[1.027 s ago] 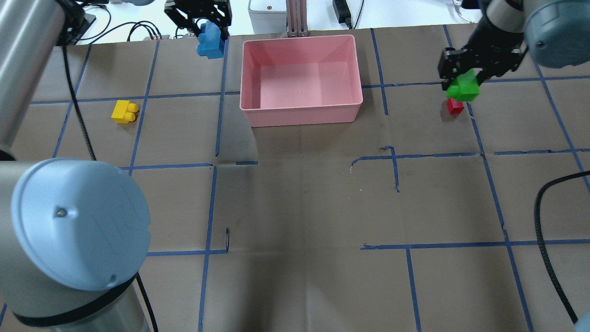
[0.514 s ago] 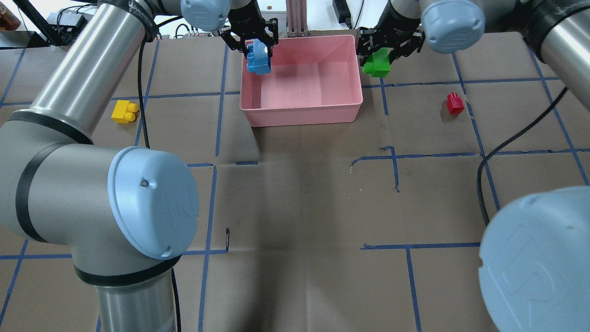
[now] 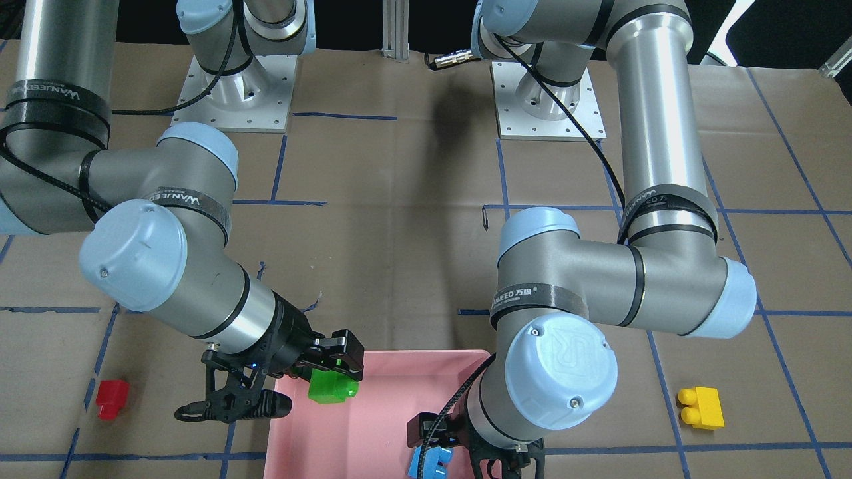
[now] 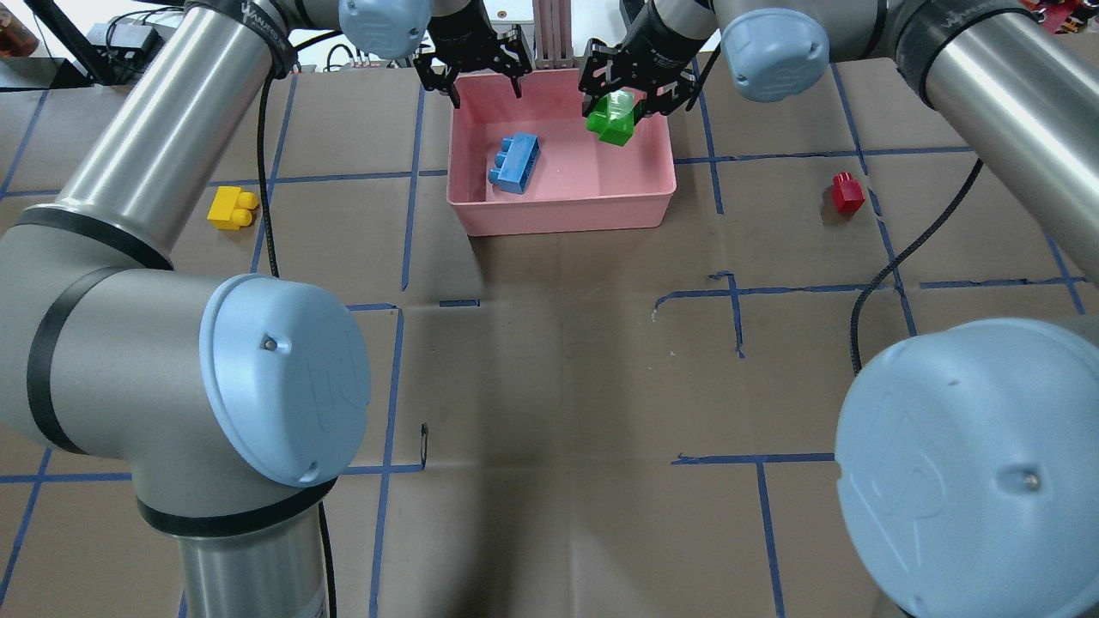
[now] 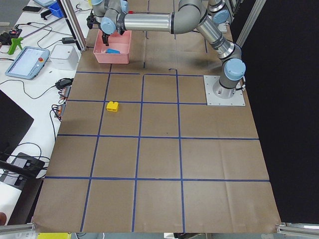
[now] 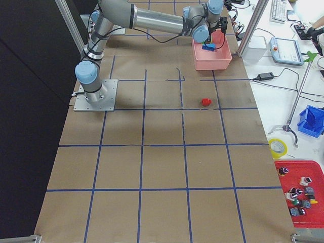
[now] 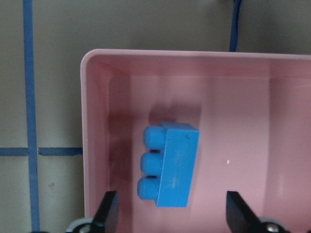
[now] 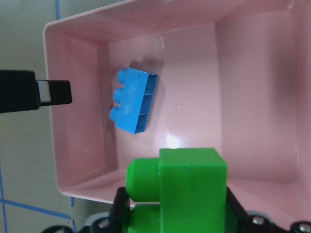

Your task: Put all blocks into box

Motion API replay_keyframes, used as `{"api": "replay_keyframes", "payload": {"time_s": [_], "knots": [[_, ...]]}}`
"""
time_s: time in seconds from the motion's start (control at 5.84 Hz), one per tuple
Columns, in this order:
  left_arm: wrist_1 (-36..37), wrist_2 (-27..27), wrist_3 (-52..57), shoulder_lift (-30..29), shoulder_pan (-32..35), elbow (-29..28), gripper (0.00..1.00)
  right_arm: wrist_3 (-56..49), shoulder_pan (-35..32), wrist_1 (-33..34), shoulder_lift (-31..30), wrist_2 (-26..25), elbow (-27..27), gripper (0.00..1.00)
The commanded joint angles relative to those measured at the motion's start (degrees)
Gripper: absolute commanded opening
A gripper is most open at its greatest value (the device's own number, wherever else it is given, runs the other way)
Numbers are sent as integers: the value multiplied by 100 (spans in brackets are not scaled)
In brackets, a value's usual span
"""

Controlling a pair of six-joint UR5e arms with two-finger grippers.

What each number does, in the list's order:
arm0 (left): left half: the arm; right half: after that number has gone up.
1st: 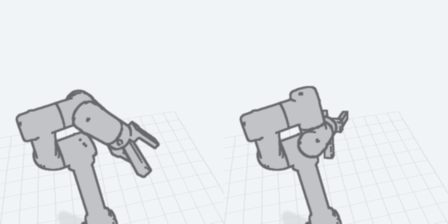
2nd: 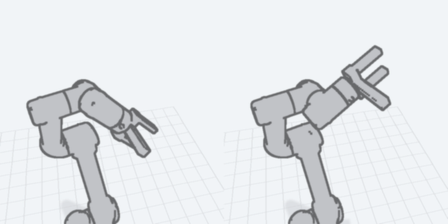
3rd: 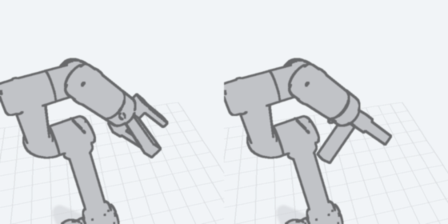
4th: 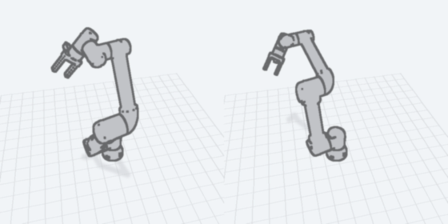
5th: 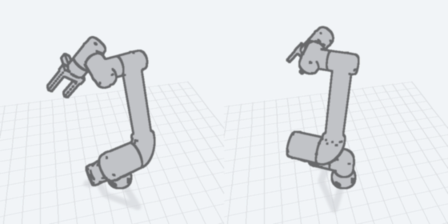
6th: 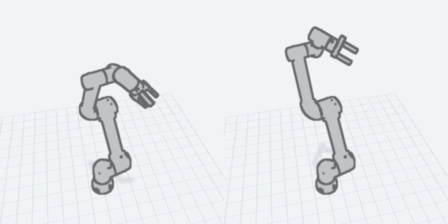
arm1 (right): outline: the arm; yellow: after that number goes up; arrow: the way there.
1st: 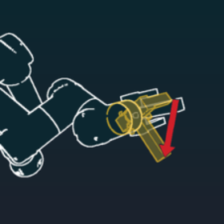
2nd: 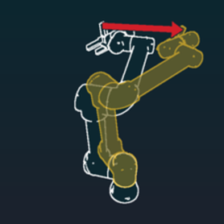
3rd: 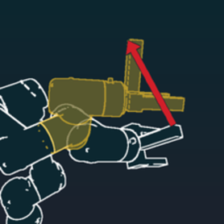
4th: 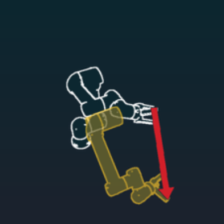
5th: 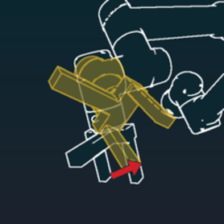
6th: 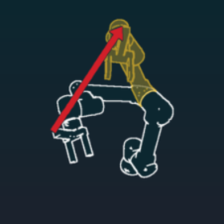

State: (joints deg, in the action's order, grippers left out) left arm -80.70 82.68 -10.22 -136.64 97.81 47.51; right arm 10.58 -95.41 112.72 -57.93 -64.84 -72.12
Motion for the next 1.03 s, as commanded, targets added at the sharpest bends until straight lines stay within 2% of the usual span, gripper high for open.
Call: {"api": "replay_keyframes", "payload": {"time_s": [0.0,0.34,0.51,0.68,0.86], "knots": [[-434,-15,229,565,-347,65,99,40,-4,13,45,156,22,100],[-1148,46,1498,954,-1137,118,99,-90,48,22,55,104,119,100],[-1150,82,2149,1007,-1567,318,99,-805,301,-74,-68,-489,15,99],[-1133,482,2817,1147,-1981,547,99,-1543,695,-240,-330,-1365,-47,99],[-1089,878,3424,1235,-2272,714,99,-1864,969,-781,-490,-2009,-82,99]]}}
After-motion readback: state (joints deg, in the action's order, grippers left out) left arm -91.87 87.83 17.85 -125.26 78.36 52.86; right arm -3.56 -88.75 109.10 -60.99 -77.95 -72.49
